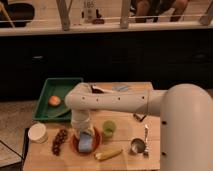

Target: Wipe red bowl with sponge

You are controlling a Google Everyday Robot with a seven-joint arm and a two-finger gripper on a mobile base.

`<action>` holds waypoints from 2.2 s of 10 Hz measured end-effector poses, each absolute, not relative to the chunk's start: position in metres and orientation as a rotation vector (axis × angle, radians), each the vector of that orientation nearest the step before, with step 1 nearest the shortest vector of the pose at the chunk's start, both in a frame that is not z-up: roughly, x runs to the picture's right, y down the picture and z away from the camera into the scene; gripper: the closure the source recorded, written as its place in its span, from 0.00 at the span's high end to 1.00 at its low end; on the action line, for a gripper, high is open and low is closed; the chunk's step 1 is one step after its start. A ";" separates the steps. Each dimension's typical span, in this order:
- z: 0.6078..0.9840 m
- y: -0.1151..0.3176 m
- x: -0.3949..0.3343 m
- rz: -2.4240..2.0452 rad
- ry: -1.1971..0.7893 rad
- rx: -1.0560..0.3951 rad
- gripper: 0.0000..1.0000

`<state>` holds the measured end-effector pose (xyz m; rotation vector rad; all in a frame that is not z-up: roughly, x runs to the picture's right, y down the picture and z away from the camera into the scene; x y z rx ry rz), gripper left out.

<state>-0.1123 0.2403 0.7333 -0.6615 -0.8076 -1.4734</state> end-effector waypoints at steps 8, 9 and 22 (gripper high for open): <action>0.767 0.219 -0.130 -1.502 -0.793 -0.633 0.00; 0.764 0.224 -0.142 -1.524 -0.834 -0.627 0.00; 0.764 0.206 -0.078 -1.423 -0.689 -0.707 0.00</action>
